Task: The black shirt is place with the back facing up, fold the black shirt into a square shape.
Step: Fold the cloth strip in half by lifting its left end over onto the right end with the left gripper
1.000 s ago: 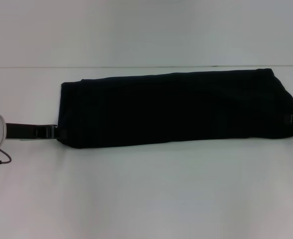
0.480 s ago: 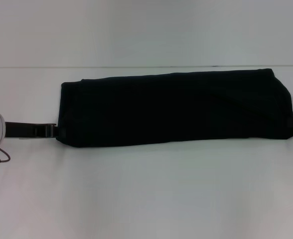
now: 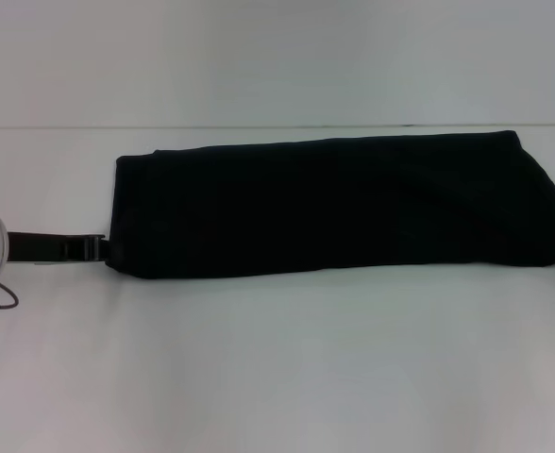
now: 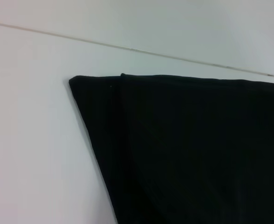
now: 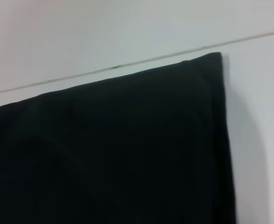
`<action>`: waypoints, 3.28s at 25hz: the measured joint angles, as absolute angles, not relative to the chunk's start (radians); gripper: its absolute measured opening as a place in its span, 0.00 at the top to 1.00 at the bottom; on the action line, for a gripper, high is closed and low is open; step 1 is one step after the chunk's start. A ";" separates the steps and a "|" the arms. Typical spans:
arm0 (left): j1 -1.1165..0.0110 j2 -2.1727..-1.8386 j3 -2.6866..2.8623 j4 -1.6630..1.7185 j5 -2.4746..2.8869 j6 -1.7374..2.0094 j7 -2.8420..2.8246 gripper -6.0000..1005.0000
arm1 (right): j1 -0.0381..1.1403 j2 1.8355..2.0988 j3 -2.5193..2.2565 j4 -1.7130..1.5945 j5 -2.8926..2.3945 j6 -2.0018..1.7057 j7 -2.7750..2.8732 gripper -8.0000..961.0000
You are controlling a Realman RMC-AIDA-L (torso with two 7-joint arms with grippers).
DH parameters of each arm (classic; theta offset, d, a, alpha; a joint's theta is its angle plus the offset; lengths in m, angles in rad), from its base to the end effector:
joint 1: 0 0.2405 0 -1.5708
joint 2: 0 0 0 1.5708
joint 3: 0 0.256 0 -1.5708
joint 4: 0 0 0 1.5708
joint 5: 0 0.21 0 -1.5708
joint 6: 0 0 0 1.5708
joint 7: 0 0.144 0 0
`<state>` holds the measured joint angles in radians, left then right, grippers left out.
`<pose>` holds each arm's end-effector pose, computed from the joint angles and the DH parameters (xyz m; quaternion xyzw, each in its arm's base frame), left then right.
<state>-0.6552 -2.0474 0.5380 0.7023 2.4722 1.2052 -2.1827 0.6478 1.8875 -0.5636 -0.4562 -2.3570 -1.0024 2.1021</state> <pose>-0.3098 0.3856 0.0297 -0.7928 -0.5474 -0.0996 0.2487 0.3576 0.3947 0.0649 -0.7552 0.5628 0.0967 0.3218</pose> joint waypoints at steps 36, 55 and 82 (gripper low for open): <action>-0.591 -2.052 0.416 0.820 2.445 1.341 -2.196 0.85 | 0.551 1.920 -0.313 -0.676 -2.234 -1.326 1.969 0.71; -0.671 -2.001 0.350 0.590 2.379 1.588 -2.528 0.19 | 0.607 1.945 -0.384 -0.661 -2.048 -1.507 1.686 0.19; -0.617 -2.019 0.350 0.516 2.385 1.330 -2.820 0.13 | 0.658 1.931 -0.529 -0.686 -2.043 -1.685 1.643 0.02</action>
